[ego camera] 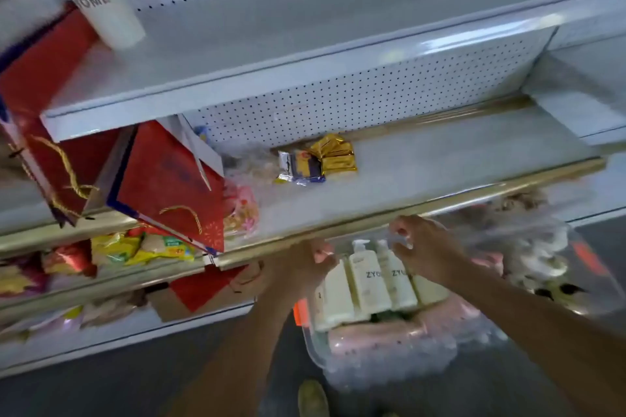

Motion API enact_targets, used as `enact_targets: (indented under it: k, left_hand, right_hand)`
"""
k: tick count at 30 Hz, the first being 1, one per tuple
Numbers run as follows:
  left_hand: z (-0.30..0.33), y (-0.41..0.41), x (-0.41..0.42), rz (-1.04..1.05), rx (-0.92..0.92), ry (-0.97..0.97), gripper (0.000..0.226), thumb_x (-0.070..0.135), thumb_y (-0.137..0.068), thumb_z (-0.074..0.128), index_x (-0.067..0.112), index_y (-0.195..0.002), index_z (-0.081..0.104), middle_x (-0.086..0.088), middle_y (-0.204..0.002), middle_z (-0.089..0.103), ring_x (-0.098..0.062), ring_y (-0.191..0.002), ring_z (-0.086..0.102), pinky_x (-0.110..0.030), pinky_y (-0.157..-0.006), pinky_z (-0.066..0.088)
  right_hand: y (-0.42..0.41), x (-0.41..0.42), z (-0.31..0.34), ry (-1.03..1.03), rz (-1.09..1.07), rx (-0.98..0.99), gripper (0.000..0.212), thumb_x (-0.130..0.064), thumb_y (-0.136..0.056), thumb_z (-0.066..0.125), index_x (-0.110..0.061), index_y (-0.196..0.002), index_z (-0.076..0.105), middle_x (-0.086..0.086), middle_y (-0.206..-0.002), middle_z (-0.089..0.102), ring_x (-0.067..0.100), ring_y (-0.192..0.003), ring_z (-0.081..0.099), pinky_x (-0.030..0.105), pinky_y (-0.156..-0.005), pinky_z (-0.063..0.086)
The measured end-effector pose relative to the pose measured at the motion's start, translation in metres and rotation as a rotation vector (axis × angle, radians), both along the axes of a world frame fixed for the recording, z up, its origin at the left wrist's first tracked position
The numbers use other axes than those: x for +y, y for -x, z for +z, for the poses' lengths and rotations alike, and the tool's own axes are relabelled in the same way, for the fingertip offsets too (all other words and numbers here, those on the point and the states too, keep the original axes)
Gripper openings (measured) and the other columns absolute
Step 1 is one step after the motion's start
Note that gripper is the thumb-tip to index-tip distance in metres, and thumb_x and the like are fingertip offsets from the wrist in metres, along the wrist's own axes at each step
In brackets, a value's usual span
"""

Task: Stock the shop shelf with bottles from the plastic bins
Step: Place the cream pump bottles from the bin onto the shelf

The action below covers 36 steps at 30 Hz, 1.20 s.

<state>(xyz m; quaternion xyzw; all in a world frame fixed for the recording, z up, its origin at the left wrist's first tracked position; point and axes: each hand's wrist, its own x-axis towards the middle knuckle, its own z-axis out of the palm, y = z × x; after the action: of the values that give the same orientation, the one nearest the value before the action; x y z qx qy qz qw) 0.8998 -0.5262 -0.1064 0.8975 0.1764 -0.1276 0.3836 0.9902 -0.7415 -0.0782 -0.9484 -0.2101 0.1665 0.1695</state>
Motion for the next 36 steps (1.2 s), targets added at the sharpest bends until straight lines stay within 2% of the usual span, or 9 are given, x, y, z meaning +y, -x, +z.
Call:
enact_targets:
  k: [3, 7, 10, 14, 19, 25, 30, 33, 36]
  left_hand:
    - [-0.038, -0.003, -0.012, 0.106, 0.086, 0.141, 0.025, 0.031, -0.089, 0.066, 0.017, -0.110, 0.068, 0.001, -0.115, 0.065, -0.016, -0.109, 0.062, -0.032, -0.096, 0.049]
    - [-0.076, -0.013, -0.034, 0.180, 0.229, 0.289, 0.026, 0.030, -0.092, 0.061, 0.019, -0.115, 0.063, -0.001, -0.118, 0.066, -0.020, -0.106, 0.064, -0.034, -0.094, 0.050]
    - [-0.101, -0.028, -0.047, 0.171, 0.272, 0.251, 0.037, 0.029, -0.093, 0.057, 0.014, -0.126, 0.058, -0.005, -0.126, 0.062, -0.021, -0.112, 0.060, -0.029, -0.094, 0.046]
    - [-0.121, -0.057, -0.055, 0.156, 0.228, 0.150, 0.053, 0.029, -0.091, 0.058, 0.010, -0.138, 0.043, -0.008, -0.135, 0.052, -0.024, -0.119, 0.053, -0.031, -0.094, 0.044]
    - [-0.137, -0.096, -0.061, 0.109, 0.303, 0.099, 0.068, 0.037, -0.092, 0.058, 0.004, -0.143, 0.026, -0.010, -0.134, 0.053, -0.027, -0.115, 0.057, -0.029, -0.081, 0.044]
    - [-0.150, -0.115, -0.067, 0.108, 0.412, 0.110, 0.097, 0.047, -0.083, 0.069, -0.003, -0.147, 0.015, -0.007, -0.133, 0.054, -0.022, -0.115, 0.058, -0.026, -0.078, 0.043]
    - [-0.152, -0.114, -0.066, 0.141, 0.448, 0.087, 0.099, 0.031, -0.072, 0.082, -0.001, -0.144, 0.021, -0.006, -0.131, 0.054, -0.023, -0.123, 0.052, -0.025, -0.083, 0.043]
    - [-0.154, -0.110, -0.068, 0.173, 0.421, 0.089, 0.105, 0.029, -0.065, 0.085, 0.004, -0.145, 0.020, -0.006, -0.136, 0.051, -0.027, -0.129, 0.046, -0.032, -0.098, 0.046]
    - [-0.152, -0.104, -0.071, 0.171, 0.344, 0.074, 0.104, 0.028, -0.064, 0.083, 0.010, -0.145, 0.020, -0.005, -0.138, 0.048, -0.030, -0.130, 0.043, -0.036, -0.098, 0.046]
  right_hand:
    - [0.009, 0.001, -0.044, 0.036, -0.032, 0.119, 0.032, -0.033, -0.091, 0.058, -0.026, -0.122, 0.055, -0.005, -0.123, 0.061, 0.016, -0.112, 0.058, 0.030, -0.088, 0.048]
    - [0.021, 0.005, -0.092, 0.090, -0.073, 0.266, 0.042, -0.034, -0.092, 0.057, -0.023, -0.132, 0.048, -0.003, -0.131, 0.056, 0.017, -0.119, 0.054, 0.034, -0.095, 0.047]
    - [0.025, 0.008, -0.123, 0.118, -0.106, 0.339, 0.048, -0.035, -0.092, 0.058, -0.018, -0.135, 0.044, 0.000, -0.132, 0.055, 0.018, -0.119, 0.054, 0.032, -0.094, 0.046]
    - [0.031, 0.011, -0.154, 0.104, -0.180, 0.402, 0.064, -0.045, -0.087, 0.063, -0.014, -0.138, 0.038, 0.003, -0.135, 0.050, 0.021, -0.121, 0.052, 0.034, -0.096, 0.045]
    - [0.036, 0.022, -0.178, 0.128, -0.176, 0.357, 0.082, -0.059, -0.079, 0.064, -0.012, -0.139, 0.032, 0.006, -0.136, 0.044, 0.025, -0.118, 0.052, 0.037, -0.090, 0.047]
    - [0.040, 0.036, -0.183, 0.220, -0.166, 0.251, 0.083, -0.059, -0.077, 0.068, -0.010, -0.133, 0.032, 0.008, -0.127, 0.039, 0.023, -0.112, 0.048, 0.034, -0.080, 0.047]
    - [0.043, 0.039, -0.187, 0.177, -0.208, 0.240, 0.087, -0.054, -0.077, 0.070, -0.007, -0.136, 0.028, 0.009, -0.131, 0.037, 0.022, -0.117, 0.044, 0.032, -0.088, 0.048]
    - [0.047, 0.039, -0.187, 0.145, -0.249, 0.236, 0.086, -0.052, -0.075, 0.072, -0.009, -0.134, 0.026, 0.006, -0.128, 0.037, 0.021, -0.117, 0.042, 0.030, -0.089, 0.047]
    - [0.052, 0.036, -0.186, 0.119, -0.267, 0.201, 0.079, -0.049, -0.074, 0.071, -0.011, -0.128, 0.027, 0.004, -0.121, 0.038, 0.019, -0.112, 0.041, 0.026, -0.090, 0.041]
